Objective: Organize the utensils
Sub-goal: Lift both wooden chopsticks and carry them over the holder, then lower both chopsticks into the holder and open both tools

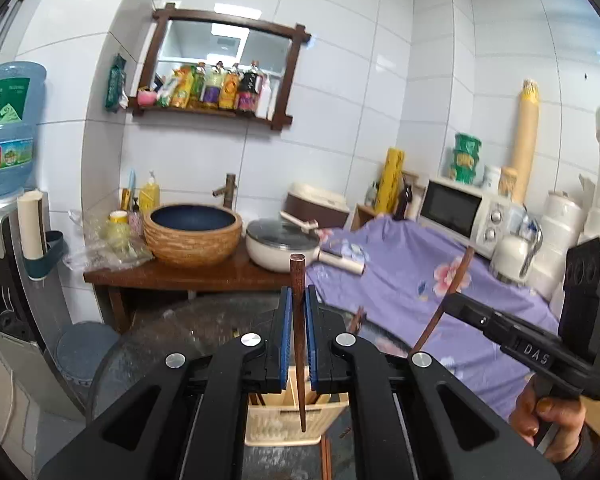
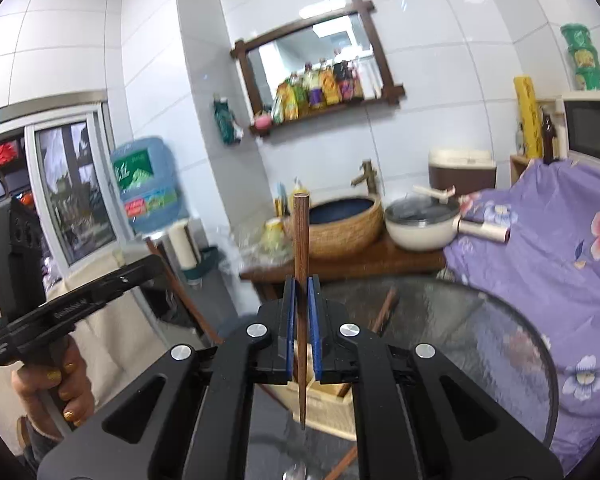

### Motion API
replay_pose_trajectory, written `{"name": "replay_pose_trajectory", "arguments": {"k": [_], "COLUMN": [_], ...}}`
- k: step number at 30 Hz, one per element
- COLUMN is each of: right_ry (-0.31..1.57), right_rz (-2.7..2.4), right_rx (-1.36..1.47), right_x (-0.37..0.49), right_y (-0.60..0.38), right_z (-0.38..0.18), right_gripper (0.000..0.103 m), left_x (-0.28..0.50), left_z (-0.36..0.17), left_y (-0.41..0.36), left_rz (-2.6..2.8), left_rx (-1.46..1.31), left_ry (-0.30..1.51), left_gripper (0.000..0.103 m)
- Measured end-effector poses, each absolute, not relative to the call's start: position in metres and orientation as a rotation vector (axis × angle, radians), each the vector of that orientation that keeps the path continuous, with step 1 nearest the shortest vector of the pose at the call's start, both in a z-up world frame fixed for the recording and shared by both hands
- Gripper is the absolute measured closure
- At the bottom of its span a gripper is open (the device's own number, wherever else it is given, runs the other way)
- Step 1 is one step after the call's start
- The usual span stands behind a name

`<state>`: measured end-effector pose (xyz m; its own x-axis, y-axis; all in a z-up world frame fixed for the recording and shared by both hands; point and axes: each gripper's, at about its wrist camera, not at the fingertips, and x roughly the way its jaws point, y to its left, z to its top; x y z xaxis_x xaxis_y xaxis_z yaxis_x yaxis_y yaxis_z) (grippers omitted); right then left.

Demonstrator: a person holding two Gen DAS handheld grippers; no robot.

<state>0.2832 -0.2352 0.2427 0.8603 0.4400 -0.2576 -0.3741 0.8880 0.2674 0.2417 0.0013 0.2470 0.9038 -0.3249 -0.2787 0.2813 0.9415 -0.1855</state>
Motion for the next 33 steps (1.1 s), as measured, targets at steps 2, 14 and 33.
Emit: {"name": "replay_pose_trajectory", "arguments": {"k": [2, 14, 33], "right_ry": [0.283, 0.257, 0.415], "right_rz": [0.413, 0.294, 0.287], "right_rx": [0.221, 0.172, 0.172], "right_x": [0.287, 0.32, 0.343], "right_y": [-0.236, -0.222, -0.212], "right_z": [0.251, 0.211, 0.127], "right_gripper": [0.096, 0.096, 0.096], "left_x": [0.245, 0.302, 0.321], "left_z": [0.257, 0.215, 0.124], "left_y": [0.004, 0.0, -0.018], "left_rz": [-0.293, -0.174, -0.164], "left_rx": [-0.162, -0.203, -0.14], "left_ry": [0.281, 0.348, 0.501], "left_gripper": [0.097, 0.097, 0.097]}}
